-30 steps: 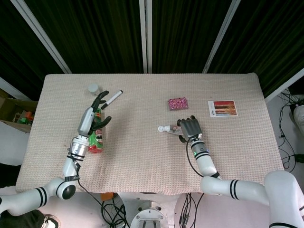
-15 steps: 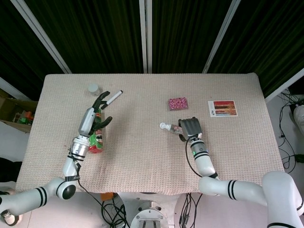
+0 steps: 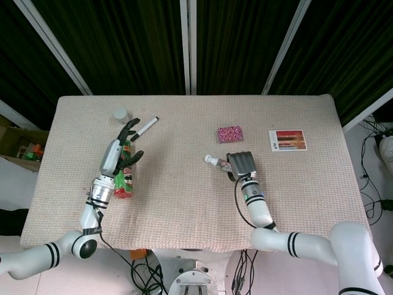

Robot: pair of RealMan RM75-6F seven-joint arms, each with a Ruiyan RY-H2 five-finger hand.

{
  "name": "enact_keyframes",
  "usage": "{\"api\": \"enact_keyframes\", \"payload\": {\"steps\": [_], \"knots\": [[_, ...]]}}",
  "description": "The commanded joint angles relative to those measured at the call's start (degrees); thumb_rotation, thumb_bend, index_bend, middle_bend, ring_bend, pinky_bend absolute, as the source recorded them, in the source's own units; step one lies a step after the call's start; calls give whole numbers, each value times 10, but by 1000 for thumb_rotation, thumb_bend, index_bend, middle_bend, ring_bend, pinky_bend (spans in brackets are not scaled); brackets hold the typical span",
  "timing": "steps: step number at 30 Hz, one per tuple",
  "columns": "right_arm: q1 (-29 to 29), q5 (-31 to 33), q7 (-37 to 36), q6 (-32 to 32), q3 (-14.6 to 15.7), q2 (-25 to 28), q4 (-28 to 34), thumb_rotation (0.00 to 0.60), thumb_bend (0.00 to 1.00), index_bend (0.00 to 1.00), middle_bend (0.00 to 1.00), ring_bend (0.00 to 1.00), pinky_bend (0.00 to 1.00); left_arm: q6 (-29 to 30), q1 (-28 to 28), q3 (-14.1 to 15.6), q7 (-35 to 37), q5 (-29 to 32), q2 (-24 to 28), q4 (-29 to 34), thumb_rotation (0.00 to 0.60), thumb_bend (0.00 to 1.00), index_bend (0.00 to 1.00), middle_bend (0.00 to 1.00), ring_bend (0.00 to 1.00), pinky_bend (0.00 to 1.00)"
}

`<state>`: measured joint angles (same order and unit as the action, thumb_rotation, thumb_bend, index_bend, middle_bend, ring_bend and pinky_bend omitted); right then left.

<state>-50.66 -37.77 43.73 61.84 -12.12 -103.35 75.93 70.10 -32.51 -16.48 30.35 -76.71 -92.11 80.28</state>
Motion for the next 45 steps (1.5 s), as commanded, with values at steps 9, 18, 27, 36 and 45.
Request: {"api": "enact_keyframes", "payload": {"steps": [9,18,27,36,45], "knots": [[0,-30,-15,-6,-3,-27,-41,600,485,841,717,651,726,-3,0,1,7,1,-4,-9,121,115,65,87,65,183],[13,-66,-47,-4,-6,-34,-55,600,571,935,783,718,803,-1,3,1,12,1,-2,-11,125,116,65,87,65,183],[56,-188,-205,32,-20,20,-14,600,587,955,803,739,825,13,16,-1,18,2,9,-3,124,116,65,87,65,183],[100,-383,-528,133,-25,23,-53,600,590,957,806,739,825,12,24,-10,59,4,31,26,126,115,65,87,65,183],[84,-460,-742,215,-36,-93,-223,600,591,957,808,739,825,-27,9,-14,56,20,40,49,130,112,67,87,65,187]]}}
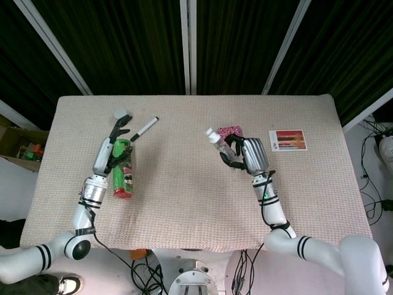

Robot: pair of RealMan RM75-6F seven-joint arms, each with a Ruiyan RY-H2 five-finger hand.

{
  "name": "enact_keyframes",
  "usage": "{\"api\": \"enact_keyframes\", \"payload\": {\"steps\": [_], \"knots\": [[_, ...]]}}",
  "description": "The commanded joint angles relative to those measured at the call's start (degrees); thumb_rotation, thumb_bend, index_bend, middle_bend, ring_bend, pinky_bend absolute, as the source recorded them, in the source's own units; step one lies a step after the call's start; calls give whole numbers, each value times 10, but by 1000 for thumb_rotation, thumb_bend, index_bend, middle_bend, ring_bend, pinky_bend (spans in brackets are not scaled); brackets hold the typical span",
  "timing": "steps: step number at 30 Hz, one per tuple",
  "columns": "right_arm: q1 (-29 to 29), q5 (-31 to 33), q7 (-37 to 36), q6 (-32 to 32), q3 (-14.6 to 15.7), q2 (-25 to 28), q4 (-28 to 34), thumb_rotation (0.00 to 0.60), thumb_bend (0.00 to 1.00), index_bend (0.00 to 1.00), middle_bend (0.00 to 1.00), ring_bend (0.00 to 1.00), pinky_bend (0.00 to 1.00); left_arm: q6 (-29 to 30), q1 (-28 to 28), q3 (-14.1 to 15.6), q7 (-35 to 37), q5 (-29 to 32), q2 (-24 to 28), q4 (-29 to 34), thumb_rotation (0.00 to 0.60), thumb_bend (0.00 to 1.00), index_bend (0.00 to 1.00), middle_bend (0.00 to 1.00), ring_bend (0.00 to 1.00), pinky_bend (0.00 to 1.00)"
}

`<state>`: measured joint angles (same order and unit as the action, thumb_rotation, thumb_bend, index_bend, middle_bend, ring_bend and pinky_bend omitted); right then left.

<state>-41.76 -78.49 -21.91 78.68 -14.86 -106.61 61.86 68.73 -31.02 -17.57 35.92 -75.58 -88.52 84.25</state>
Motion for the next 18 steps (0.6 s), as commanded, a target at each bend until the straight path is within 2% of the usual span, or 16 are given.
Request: {"api": "enact_keyframes", "payload": {"steps": [1,5,11,18], "knots": [[-11,-59,-95,45,-8,-67,-93,600,591,957,809,739,825,-26,-10,-7,6,16,7,17,132,108,68,89,65,187],[-29,-84,-103,50,-3,-79,-114,600,591,958,810,739,825,-77,-31,-28,42,39,21,35,132,100,69,96,65,189],[-41,-105,-98,47,7,-75,-108,600,591,962,814,739,825,-160,-77,-69,106,69,31,42,130,100,69,104,65,189],[-44,-116,-73,29,21,-58,-93,600,591,963,816,739,825,-192,-129,-97,76,65,40,56,87,100,69,104,66,189]]}}
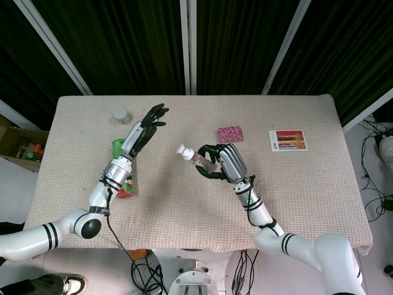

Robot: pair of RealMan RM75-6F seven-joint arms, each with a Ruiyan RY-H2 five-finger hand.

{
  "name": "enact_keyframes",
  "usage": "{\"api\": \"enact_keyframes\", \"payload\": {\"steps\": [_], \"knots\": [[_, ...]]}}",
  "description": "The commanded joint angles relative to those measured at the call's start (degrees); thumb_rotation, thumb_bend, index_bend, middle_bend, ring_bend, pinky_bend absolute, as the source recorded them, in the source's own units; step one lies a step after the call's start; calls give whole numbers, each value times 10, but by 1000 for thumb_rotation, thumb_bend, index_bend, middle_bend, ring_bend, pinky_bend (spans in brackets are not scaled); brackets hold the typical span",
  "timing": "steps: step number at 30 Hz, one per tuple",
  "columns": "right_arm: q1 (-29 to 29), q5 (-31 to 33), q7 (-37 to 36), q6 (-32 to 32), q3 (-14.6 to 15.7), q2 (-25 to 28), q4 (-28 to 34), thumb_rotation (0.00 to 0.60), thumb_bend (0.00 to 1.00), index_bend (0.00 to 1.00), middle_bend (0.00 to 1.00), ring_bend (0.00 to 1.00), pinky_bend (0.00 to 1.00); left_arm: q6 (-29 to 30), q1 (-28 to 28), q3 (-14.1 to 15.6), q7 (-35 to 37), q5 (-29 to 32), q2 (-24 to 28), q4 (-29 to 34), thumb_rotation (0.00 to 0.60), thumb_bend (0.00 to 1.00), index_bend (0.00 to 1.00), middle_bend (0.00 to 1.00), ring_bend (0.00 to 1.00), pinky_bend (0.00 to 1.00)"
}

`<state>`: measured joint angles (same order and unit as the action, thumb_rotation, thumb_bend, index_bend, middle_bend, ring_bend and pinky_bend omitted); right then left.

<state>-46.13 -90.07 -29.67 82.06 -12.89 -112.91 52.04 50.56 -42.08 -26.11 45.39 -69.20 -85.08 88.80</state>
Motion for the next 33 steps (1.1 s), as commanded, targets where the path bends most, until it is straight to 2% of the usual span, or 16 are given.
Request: {"api": "enact_keyframes", "payload": {"steps": [1,8,17,25,28,33], "knots": [[0,1,5,-6,0,7,7,600,591,963,816,739,825,-13,-24,-14,-27,2,7,14,86,100,69,104,66,189],[-3,11,5,-18,-10,16,9,600,591,964,816,739,825,-25,-55,-14,-75,18,2,29,67,100,69,105,66,189],[-20,14,14,-38,-20,24,20,600,590,964,817,739,825,2,-86,-8,-171,30,-19,24,43,100,71,105,66,189],[-31,16,15,-48,-24,19,19,600,590,968,824,748,827,10,-97,-5,-215,46,-19,34,34,96,73,110,65,189],[-37,19,11,-55,-27,18,18,600,590,968,825,748,828,20,-101,2,-243,37,-19,37,8,86,75,115,66,189],[-42,26,10,-59,-34,18,26,600,589,968,825,748,828,45,-105,19,-287,6,-24,32,0,58,81,119,66,189]]}}
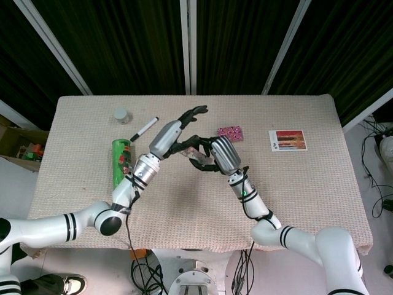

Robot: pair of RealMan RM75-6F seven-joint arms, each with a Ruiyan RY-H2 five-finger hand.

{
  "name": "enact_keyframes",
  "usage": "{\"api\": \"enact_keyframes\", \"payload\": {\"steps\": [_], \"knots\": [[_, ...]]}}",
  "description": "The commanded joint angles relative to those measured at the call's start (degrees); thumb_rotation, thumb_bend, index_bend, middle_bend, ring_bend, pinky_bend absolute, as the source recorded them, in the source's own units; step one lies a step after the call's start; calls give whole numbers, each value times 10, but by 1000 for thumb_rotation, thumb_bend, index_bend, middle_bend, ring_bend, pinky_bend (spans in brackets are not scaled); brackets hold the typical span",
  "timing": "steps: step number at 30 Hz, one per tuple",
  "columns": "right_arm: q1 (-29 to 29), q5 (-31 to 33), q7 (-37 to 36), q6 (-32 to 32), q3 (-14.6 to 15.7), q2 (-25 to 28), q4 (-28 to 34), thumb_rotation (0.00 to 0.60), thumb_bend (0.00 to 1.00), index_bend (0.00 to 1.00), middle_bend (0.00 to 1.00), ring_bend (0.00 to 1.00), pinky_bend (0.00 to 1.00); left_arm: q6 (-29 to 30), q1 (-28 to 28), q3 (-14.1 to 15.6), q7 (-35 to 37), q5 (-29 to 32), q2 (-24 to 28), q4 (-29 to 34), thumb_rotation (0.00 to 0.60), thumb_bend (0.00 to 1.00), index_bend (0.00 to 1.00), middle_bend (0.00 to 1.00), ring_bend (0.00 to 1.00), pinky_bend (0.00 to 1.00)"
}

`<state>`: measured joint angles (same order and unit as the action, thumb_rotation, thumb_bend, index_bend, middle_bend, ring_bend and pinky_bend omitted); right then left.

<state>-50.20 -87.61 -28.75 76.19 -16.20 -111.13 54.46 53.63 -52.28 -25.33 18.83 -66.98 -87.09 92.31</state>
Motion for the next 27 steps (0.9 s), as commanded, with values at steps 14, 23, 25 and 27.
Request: {"api": "enact_keyframes", "payload": {"steps": [14,23,25,27], "knots": [[-5,14,-3,-7,-10,-5,15,600,590,968,826,748,828,32,-13,24,-50,-35,-18,-21,0,36,83,120,66,189],[-1,26,-17,-12,-17,-4,30,600,592,974,837,758,844,51,-17,33,-82,-45,-31,-31,0,23,83,124,65,188],[0,33,-21,-18,-20,0,40,600,593,976,841,763,851,55,-18,37,-89,-51,-34,-35,0,21,83,124,65,187],[1,38,-26,-23,-22,4,51,600,593,978,843,764,854,63,-18,41,-100,-59,-37,-41,0,16,83,127,65,186]]}}
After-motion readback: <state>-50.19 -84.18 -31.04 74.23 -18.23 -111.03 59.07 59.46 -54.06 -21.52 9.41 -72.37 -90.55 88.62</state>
